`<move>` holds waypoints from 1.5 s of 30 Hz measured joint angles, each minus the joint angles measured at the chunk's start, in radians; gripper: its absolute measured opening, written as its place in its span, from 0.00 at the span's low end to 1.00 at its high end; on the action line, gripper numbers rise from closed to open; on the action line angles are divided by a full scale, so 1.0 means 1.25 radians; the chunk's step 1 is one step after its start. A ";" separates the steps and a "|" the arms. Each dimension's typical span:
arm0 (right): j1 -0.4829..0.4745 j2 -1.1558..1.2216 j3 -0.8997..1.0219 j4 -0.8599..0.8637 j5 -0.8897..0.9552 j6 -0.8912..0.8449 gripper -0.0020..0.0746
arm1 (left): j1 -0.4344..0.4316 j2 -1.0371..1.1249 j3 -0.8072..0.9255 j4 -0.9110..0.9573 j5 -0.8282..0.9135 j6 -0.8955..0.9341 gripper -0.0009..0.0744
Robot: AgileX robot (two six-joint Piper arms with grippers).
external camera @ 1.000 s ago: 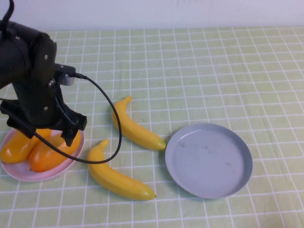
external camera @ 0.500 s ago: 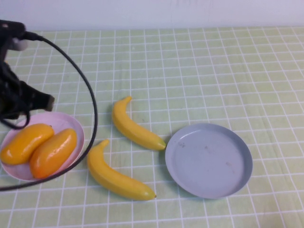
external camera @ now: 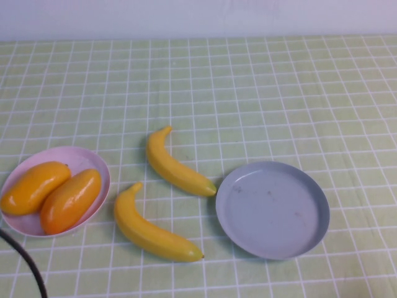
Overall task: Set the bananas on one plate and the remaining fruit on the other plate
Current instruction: Put another type of fruit in the right plate
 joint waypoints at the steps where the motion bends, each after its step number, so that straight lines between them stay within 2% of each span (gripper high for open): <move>1: 0.000 0.000 0.000 0.000 0.000 0.000 0.01 | 0.000 -0.026 0.027 0.000 -0.006 0.000 0.02; 9: 0.000 0.000 0.000 0.000 0.000 0.000 0.01 | 0.000 -0.099 0.156 0.017 -0.011 -0.038 0.02; 12: 0.000 0.000 0.000 0.000 0.000 0.000 0.01 | 0.000 -0.099 0.184 0.020 -0.063 -0.054 0.02; 15: 0.000 0.000 0.000 0.000 0.000 0.000 0.01 | 0.000 -0.101 0.228 0.032 -0.173 -0.058 0.02; 21: 0.000 0.000 0.000 0.000 0.000 0.000 0.01 | 0.000 -0.101 0.351 0.081 -0.529 -0.058 0.02; 24: 0.000 0.000 0.000 0.000 0.000 0.000 0.01 | 0.000 -0.105 0.405 0.078 -0.620 -0.043 0.02; 29: 0.000 0.000 0.000 0.000 0.000 0.000 0.01 | 0.001 -0.178 0.472 0.008 -0.637 0.023 0.02; 32: 0.000 0.000 0.000 0.000 0.000 0.000 0.01 | 0.025 -0.251 0.498 -0.043 -0.639 0.096 0.02; 39: 0.000 0.000 0.000 0.000 0.000 0.000 0.01 | 0.154 -0.417 0.538 -0.129 -0.619 0.178 0.02; 45: 0.000 0.000 0.000 0.000 0.000 0.000 0.01 | 0.235 -0.435 0.538 -0.139 -0.520 0.178 0.02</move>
